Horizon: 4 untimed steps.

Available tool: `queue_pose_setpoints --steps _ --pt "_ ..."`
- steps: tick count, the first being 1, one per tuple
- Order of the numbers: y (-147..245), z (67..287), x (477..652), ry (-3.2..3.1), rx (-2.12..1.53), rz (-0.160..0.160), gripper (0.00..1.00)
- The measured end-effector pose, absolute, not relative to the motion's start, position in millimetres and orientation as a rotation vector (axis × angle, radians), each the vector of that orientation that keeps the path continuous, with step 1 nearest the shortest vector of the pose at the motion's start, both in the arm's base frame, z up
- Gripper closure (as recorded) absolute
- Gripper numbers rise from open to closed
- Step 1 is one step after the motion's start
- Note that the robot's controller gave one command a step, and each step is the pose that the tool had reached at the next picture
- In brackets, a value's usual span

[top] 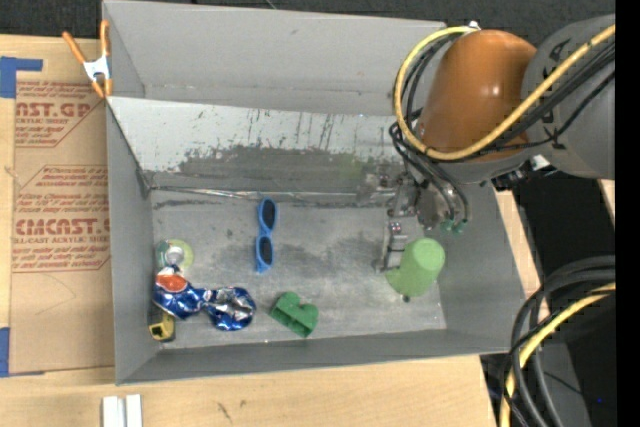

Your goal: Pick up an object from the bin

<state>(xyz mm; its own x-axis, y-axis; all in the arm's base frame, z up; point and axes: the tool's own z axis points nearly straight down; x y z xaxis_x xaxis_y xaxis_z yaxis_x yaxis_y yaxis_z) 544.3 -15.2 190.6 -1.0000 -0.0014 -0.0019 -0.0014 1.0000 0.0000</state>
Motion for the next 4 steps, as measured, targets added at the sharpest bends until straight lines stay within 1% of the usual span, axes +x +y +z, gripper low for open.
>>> queue_pose_setpoints --steps 1,2,3,4 --pt "-36 87 504.8 3.151 -0.042 0.000 0.00" --pt "-124 88 528.5 3.132 0.203 -0.004 0.00" --pt "-121 89 528.9 3.132 0.194 0.000 1.00" --pt "-107 222 541.9 3.123 0.215 -0.001 1.00"
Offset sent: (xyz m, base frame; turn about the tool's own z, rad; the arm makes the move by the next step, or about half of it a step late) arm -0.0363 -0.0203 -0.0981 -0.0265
